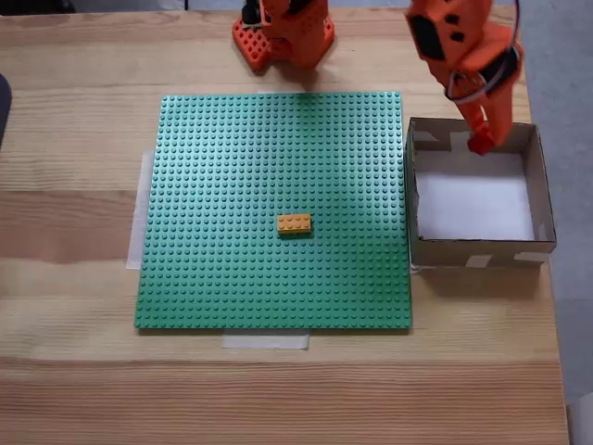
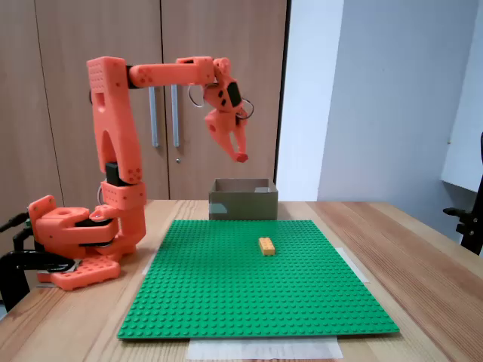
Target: Pick the red lego block and put it in the box.
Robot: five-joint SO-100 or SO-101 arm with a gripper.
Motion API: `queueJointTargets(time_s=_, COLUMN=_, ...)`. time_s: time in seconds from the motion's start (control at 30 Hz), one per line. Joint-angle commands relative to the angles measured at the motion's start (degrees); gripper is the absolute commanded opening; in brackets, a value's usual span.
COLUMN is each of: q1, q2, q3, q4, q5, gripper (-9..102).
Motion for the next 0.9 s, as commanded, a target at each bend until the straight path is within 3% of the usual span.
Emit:
queueJointTargets(time_s=0.0, q1=0.26, q2=-4.04, q3=-6.86, q4=0.79, q5=0.53, gripper=-1)
queueJointTargets(time_s=0.2, q1=1.49, q2=-12.13, q3=-11.60, q4=1.76, q5=1.76, gripper=-1)
queueJointTargets(time_s=0.87, q1=2.55, q2=-15.47, q3=-10.99, q4=1.41, q5=3.78, gripper=-1)
